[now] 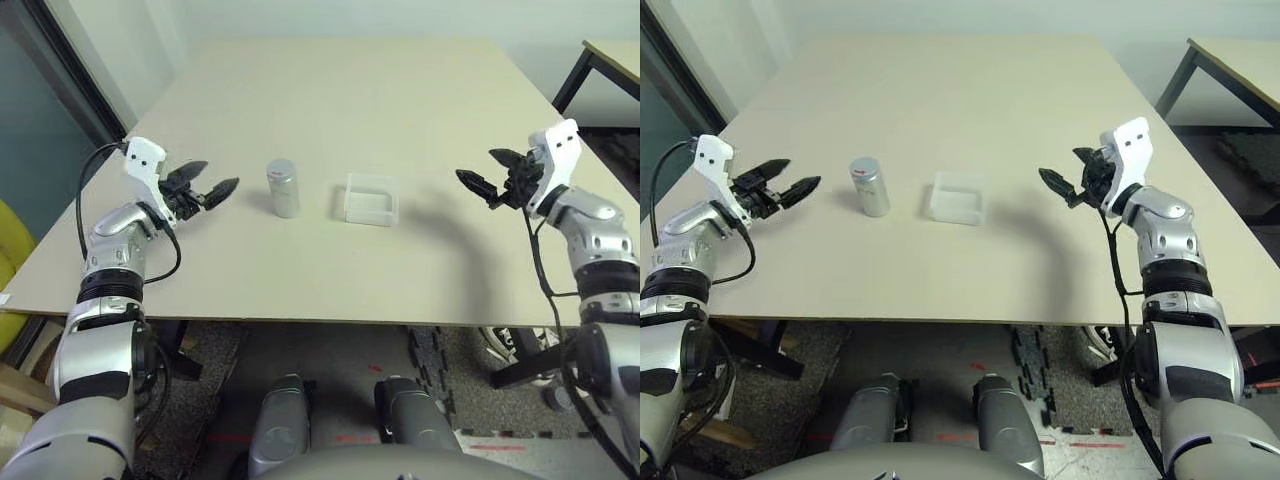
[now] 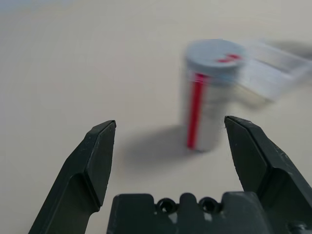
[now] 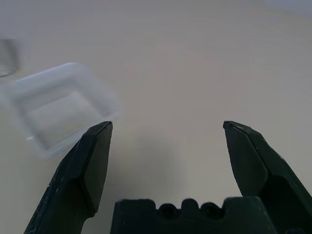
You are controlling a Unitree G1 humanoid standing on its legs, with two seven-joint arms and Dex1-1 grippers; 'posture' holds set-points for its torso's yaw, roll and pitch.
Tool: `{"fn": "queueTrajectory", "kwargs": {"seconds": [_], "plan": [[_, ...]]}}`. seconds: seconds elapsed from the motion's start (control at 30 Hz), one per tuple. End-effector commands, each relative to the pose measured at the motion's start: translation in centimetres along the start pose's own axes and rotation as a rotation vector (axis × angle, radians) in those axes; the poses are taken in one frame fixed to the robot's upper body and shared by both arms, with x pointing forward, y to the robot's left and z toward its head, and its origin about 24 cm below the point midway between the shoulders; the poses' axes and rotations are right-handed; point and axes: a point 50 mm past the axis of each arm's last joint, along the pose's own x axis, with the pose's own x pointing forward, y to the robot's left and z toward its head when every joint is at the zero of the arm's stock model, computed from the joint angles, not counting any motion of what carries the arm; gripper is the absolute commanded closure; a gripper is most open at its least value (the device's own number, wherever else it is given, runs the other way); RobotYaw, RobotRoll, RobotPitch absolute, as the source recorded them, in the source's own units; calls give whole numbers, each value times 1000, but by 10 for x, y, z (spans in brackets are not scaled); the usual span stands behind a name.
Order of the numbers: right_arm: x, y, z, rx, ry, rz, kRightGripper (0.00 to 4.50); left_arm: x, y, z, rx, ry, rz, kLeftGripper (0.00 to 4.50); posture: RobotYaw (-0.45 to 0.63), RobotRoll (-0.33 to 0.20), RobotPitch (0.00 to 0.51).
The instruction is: Pour the medicine from the bottle into the box.
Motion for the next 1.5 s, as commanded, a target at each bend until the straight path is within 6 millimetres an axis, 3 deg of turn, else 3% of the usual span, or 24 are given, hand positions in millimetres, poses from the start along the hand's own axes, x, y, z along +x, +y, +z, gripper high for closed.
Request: {"fn": "queueTrajectory", "kwargs": {"seconds": [0.03,0.23,0.53,1.5], "plan": [[5,7,17,-20,-12,107,0,7,-2,16,43,27,-122,28,-46,0,81],[6,14,24,-22,-11,169,0,19,-2,20,43,28,-152,28,-68,0,80],[0,19,25,-21,-9,167,0,35,-9,7,55,45,-131,28,-107,0,88],[-12,31,25,34,-22,164,0,63,-23,-8,37,54,-74,28,-174,0,109]]}}
